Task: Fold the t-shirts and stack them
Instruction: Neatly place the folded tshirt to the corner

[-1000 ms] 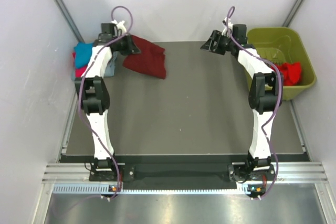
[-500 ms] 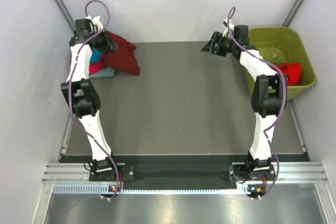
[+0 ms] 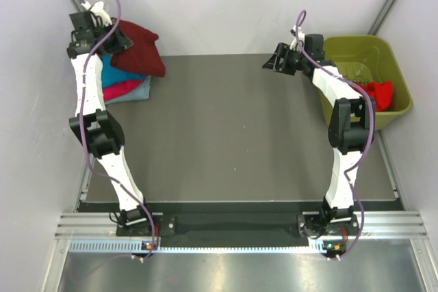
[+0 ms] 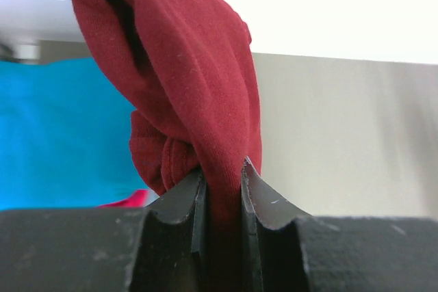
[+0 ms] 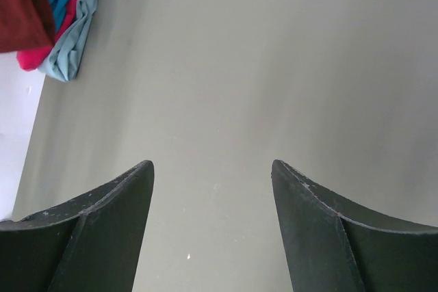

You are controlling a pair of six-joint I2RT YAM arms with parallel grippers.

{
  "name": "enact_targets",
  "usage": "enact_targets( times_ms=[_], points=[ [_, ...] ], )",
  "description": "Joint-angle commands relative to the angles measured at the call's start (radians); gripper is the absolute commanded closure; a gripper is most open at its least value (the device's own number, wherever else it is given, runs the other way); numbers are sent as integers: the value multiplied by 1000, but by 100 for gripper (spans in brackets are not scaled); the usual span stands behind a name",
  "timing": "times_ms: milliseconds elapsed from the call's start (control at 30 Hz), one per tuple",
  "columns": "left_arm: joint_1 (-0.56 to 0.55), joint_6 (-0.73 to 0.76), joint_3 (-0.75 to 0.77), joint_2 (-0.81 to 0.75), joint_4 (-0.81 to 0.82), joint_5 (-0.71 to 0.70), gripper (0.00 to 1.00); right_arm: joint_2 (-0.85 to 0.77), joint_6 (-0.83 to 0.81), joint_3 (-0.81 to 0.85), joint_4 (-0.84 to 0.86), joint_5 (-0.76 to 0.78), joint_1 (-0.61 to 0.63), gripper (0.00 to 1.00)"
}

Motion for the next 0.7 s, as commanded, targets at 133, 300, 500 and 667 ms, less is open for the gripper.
enact_targets(
  times_ms=[133, 300, 500, 667],
  points=[
    [69, 13, 52, -59, 74, -18, 100, -66, -19, 1, 41, 3, 32, 30],
    [78, 44, 94, -13, 92, -116, 100, -66, -24, -8, 44, 9, 43, 30],
    [38, 145, 138, 24, 111, -284, 100, -80, -26, -30, 47, 8, 49, 30],
    [-20, 240, 128, 24, 97, -452, 100, -86, -22, -41, 50, 3, 51, 30]
  ],
)
